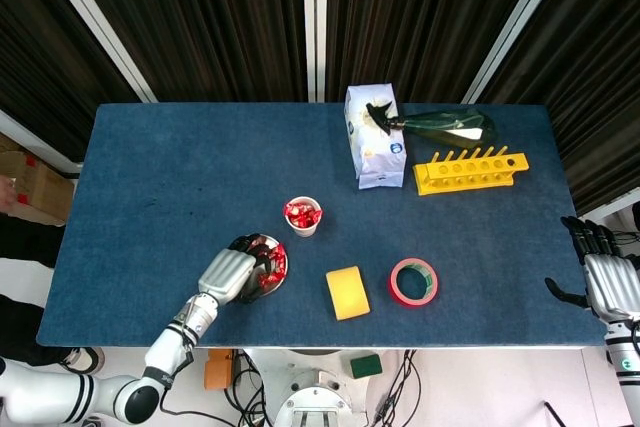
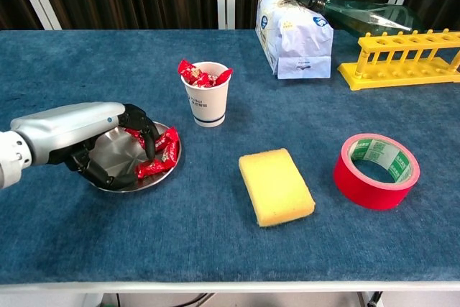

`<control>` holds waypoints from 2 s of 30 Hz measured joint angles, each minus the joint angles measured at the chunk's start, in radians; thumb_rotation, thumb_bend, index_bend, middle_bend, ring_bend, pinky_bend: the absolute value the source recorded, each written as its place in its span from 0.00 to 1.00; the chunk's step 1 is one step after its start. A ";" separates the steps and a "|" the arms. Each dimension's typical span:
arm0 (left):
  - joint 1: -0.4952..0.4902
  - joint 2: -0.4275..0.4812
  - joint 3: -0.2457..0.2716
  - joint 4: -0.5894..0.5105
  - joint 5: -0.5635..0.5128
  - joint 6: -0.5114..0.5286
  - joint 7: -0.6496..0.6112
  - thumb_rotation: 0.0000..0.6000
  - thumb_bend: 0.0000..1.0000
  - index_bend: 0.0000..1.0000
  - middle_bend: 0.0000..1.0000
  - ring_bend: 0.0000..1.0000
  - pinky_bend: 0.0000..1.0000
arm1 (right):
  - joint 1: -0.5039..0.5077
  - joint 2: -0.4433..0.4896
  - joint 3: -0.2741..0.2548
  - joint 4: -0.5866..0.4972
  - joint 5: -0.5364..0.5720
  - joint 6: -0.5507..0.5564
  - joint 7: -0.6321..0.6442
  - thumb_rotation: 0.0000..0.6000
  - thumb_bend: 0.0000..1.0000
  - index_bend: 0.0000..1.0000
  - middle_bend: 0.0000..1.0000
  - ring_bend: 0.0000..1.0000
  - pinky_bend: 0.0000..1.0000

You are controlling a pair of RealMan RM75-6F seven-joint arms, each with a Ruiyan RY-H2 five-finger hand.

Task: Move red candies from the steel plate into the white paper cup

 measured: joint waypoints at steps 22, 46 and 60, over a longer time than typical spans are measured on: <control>0.015 -0.041 -0.013 0.040 -0.007 0.013 0.070 1.00 0.37 0.50 0.19 0.02 0.10 | 0.000 0.001 0.000 -0.001 0.001 -0.001 -0.002 1.00 0.24 0.02 0.05 0.00 0.00; 0.004 0.062 -0.144 -0.102 0.079 0.109 0.104 1.00 0.37 0.57 0.20 0.02 0.10 | -0.005 0.001 -0.001 -0.005 -0.005 0.012 -0.004 1.00 0.24 0.02 0.05 0.00 0.00; -0.154 -0.061 -0.293 0.045 -0.069 0.039 0.150 1.00 0.37 0.56 0.20 0.02 0.10 | -0.003 0.008 0.003 0.002 -0.002 0.006 0.021 1.00 0.24 0.02 0.05 0.00 0.00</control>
